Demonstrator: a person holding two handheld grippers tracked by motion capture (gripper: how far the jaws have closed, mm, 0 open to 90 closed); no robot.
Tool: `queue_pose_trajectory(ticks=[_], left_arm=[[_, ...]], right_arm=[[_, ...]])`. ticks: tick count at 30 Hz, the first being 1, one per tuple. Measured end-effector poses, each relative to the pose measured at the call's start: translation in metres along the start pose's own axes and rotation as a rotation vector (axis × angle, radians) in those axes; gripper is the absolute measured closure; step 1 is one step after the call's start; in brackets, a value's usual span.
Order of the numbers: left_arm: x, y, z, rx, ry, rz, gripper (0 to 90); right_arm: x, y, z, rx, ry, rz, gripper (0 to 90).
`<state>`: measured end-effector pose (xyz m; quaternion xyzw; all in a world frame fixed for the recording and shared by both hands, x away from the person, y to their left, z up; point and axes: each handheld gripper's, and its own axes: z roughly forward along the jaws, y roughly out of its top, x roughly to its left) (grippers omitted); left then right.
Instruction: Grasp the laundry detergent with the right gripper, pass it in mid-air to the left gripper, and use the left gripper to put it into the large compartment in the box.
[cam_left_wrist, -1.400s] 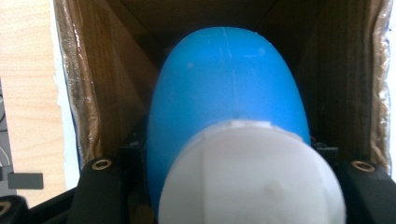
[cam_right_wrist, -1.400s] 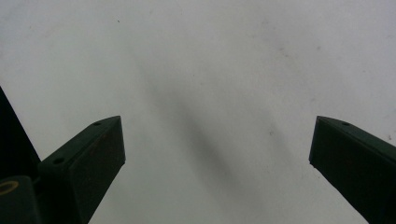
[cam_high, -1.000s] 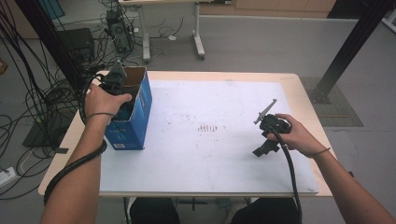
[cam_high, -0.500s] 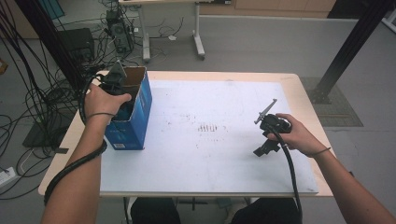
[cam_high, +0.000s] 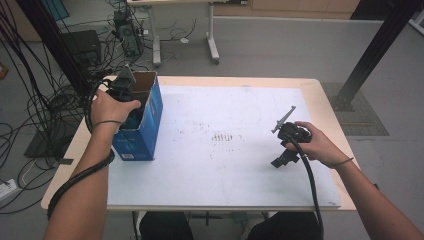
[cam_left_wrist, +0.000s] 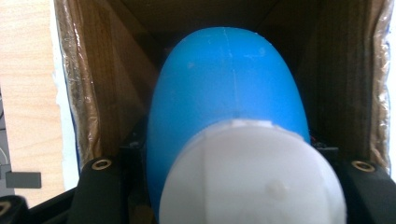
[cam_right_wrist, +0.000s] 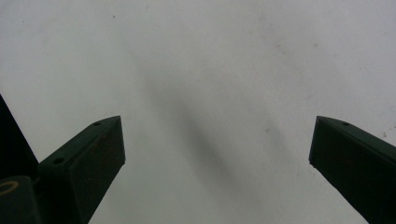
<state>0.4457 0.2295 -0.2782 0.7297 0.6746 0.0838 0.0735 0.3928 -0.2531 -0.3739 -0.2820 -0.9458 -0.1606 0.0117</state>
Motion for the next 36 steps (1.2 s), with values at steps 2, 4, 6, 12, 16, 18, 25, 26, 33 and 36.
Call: queue_pose_trajectory(ticks=[2,4,6,12,16,18,25,26,33,36], left_arm=[[-0.0001,0.0,0.0,0.0,0.0,0.0,37.8],[0.0003,-0.0001,0.0,0.0,-0.001,-0.001,37.8],[0.0007,-0.0001,-0.0001,0.001,-0.003,-0.003,37.8],[0.0012,-0.0004,-0.0001,0.001,-0.005,-0.002,37.8],[0.0012,-0.0004,0.0001,0.0,-0.003,-0.001,37.7],[0.0013,-0.0003,0.0003,0.0,-0.004,-0.003,37.7],[0.0016,0.0004,0.0006,0.004,-0.01,-0.009,37.4],[0.0019,0.0005,0.0004,0.002,-0.015,-0.011,37.3],[0.0036,-0.0002,-0.0001,0.01,-0.018,-0.018,34.0],[0.0041,-0.0009,0.0005,0.014,-0.024,-0.019,33.8]], right_arm=[[0.0,0.0001,0.0002,0.001,0.001,0.0,3.6],[0.0003,0.0003,0.0005,0.0,0.002,0.001,3.6],[0.0005,0.0004,0.0007,0.0,0.002,-0.002,3.6],[-0.0005,-0.0002,0.0004,0.003,0.004,0.0,3.6],[-0.0007,-0.0004,-0.0001,0.003,0.003,0.0,3.5],[-0.0008,-0.0005,-0.0001,0.004,0.004,0.0,3.6],[-0.0019,-0.0013,-0.0003,0.006,0.003,0.002,3.5],[-0.002,-0.0013,-0.0002,0.005,0.004,0.002,3.5],[-0.0023,-0.0009,0.001,0.008,0.007,0.003,3.5],[-0.002,-0.0003,0.002,0.009,0.012,0.004,3.6]])
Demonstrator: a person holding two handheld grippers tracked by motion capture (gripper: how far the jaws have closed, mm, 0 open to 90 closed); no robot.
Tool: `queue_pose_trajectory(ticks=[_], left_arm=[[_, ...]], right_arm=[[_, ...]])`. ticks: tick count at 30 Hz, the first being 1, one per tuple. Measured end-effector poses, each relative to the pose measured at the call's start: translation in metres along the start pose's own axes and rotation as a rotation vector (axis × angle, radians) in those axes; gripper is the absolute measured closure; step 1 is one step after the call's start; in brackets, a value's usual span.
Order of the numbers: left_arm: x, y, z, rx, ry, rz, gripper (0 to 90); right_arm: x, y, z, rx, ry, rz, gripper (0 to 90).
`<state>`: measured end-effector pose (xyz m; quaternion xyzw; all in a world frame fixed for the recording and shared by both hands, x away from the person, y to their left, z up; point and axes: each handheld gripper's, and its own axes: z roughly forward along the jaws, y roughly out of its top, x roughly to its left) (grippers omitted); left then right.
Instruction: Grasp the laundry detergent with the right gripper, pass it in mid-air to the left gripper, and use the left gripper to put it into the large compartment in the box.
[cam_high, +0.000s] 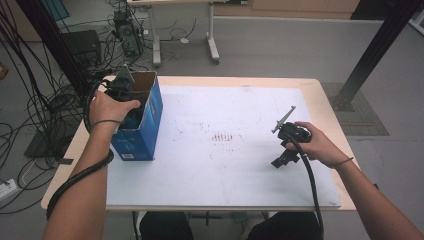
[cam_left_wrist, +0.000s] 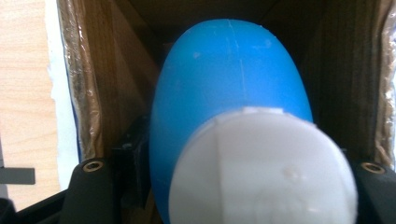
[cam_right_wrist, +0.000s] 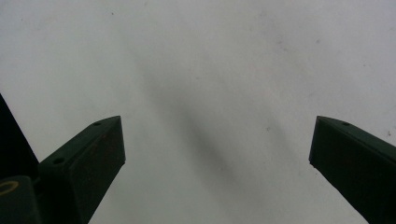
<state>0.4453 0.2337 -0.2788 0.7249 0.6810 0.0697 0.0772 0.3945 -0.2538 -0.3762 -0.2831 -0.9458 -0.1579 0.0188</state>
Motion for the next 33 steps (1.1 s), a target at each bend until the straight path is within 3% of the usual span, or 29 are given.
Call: queue_pose_trajectory(ticks=[7,33], left_arm=[[-0.001,0.001,-0.008,0.004,-0.005,-0.003,33.4],[-0.008,0.001,-0.067,-0.08,0.007,0.026,24.1]], right_arm=[[0.0,0.001,0.0,0.009,-0.005,-0.001,3.6],[0.003,0.005,-0.004,0.007,-0.009,-0.007,3.6]])
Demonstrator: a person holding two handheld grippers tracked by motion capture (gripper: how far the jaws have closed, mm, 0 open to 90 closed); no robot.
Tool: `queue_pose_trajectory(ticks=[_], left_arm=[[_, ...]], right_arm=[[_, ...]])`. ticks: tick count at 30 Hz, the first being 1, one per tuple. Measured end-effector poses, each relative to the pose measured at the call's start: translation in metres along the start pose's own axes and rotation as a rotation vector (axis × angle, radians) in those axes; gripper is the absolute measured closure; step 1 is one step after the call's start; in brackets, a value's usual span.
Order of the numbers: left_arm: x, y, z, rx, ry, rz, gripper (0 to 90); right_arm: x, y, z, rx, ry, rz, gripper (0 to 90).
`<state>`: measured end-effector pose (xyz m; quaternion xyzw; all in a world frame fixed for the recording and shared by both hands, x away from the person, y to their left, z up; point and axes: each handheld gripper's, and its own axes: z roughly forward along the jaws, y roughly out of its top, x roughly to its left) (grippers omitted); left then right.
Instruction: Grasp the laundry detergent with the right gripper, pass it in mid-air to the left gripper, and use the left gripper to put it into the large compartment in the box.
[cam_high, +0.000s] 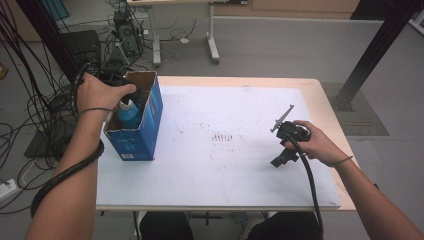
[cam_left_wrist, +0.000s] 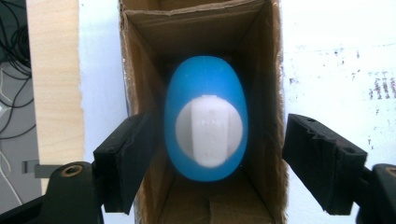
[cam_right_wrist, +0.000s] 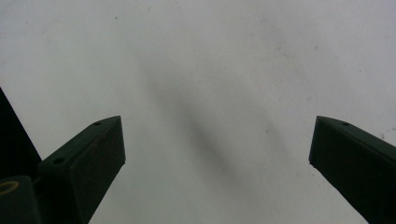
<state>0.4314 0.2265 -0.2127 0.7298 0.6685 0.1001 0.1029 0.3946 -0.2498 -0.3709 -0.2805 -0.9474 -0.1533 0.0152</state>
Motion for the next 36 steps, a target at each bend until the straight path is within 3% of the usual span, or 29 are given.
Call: queue_pose_trajectory(ticks=[12,23,33,36], left_arm=[[-0.003,-0.001,-0.026,-0.012,-0.003,0.001,13.1],[-0.02,0.0,-0.052,-0.045,-0.011,0.03,6.1],[-0.05,0.001,-0.063,-0.034,-0.026,0.102,5.0],[-0.062,-0.001,-0.065,-0.047,-0.054,0.129,4.8]], right_arm=[[-0.002,0.0,-0.002,0.001,-0.005,0.011,3.6],[-0.003,0.0,-0.003,-0.006,-0.006,0.023,3.6],[-0.004,-0.001,-0.005,-0.016,-0.004,0.032,3.6],[-0.004,-0.001,-0.005,-0.016,-0.003,0.039,3.7]])
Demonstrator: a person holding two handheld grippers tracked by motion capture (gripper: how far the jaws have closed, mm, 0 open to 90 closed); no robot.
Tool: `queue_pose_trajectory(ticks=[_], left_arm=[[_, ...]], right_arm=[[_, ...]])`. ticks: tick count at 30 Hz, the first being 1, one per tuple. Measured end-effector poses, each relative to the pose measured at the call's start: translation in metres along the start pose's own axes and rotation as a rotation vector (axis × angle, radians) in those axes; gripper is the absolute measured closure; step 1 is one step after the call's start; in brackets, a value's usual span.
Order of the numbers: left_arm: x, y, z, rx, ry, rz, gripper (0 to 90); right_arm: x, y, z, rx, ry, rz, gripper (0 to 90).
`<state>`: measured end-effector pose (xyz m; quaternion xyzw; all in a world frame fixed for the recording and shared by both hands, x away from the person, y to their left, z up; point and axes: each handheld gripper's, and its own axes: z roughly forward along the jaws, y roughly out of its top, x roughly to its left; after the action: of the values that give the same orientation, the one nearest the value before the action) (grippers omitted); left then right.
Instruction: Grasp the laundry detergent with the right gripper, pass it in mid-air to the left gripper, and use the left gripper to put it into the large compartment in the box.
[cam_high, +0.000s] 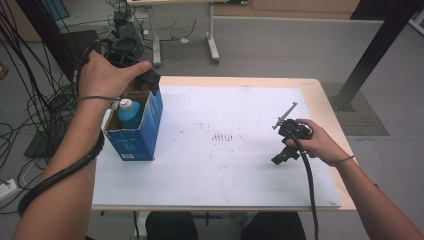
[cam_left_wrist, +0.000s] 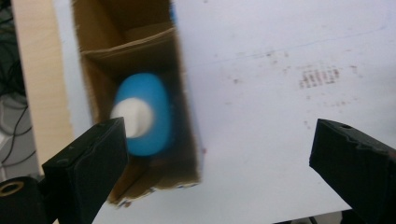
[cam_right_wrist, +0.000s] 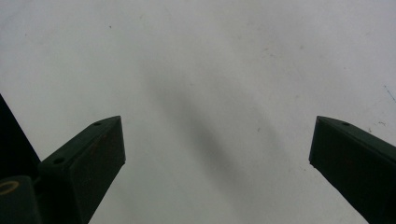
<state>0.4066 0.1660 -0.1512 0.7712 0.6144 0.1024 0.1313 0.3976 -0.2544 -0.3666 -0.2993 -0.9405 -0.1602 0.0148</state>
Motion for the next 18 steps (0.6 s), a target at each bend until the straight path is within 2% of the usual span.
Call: queue_pose_trajectory(ticks=[4,11,15,18], left_arm=[[-0.02,0.001,0.002,0.02,-0.024,0.045,4.8],[-0.048,0.004,0.004,0.014,-0.087,0.102,4.8],[-0.062,0.003,0.012,0.021,-0.114,0.132,4.7],[-0.071,0.003,0.022,0.021,-0.136,0.14,4.7]], right_arm=[[0.002,0.0,-0.003,-0.002,-0.006,-0.004,3.7],[0.004,0.001,-0.006,-0.005,-0.012,-0.003,3.6],[0.006,0.002,-0.006,-0.009,-0.01,-0.006,3.6],[0.007,0.003,-0.006,-0.006,-0.011,-0.01,3.6]])
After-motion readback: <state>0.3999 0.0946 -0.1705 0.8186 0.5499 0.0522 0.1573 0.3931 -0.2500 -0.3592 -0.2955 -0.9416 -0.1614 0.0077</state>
